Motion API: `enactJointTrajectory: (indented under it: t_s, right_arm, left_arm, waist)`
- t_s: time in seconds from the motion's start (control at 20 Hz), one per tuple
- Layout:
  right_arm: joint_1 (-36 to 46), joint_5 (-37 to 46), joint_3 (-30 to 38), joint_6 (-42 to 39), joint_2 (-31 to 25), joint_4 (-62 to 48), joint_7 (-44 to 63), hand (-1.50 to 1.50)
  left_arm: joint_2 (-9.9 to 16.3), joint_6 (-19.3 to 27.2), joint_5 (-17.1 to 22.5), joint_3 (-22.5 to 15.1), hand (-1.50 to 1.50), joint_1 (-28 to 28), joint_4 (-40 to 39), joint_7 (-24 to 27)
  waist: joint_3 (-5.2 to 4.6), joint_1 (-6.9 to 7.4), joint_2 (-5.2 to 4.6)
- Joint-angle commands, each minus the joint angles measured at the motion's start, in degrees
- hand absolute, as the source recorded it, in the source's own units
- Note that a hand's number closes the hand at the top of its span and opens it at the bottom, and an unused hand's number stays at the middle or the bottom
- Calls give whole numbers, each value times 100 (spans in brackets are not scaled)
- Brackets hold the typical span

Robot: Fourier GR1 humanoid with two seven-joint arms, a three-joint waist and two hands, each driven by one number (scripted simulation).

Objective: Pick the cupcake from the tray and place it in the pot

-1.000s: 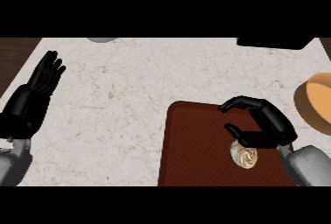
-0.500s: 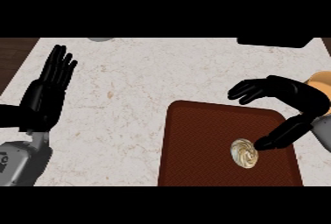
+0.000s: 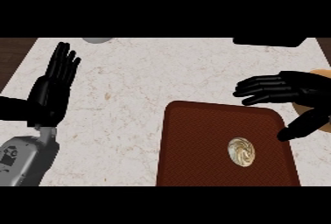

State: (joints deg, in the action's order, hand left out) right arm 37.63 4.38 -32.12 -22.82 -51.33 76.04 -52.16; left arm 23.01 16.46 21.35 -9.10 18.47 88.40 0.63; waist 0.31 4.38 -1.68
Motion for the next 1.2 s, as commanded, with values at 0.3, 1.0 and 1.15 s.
enactJointTrajectory:
  t_s: [0.3,1.0,1.15]
  right_arm:
    - [222,1679,-1083,395,-181,-760,-1960,-150]
    - [357,2659,-1783,1048,1047,-1514,-1394,-150]
    - [331,2527,-1666,976,945,-1591,-1725,-150]
  left_arm:
    - [37,-63,5,186,0,-20,-116,-69]
    - [-236,-190,-214,467,0,94,-829,323]
    - [-177,-293,-166,498,0,9,-598,175]
  waist:
    - [-19,-197,108]
    - [-31,-393,135]
    - [-30,-393,148]
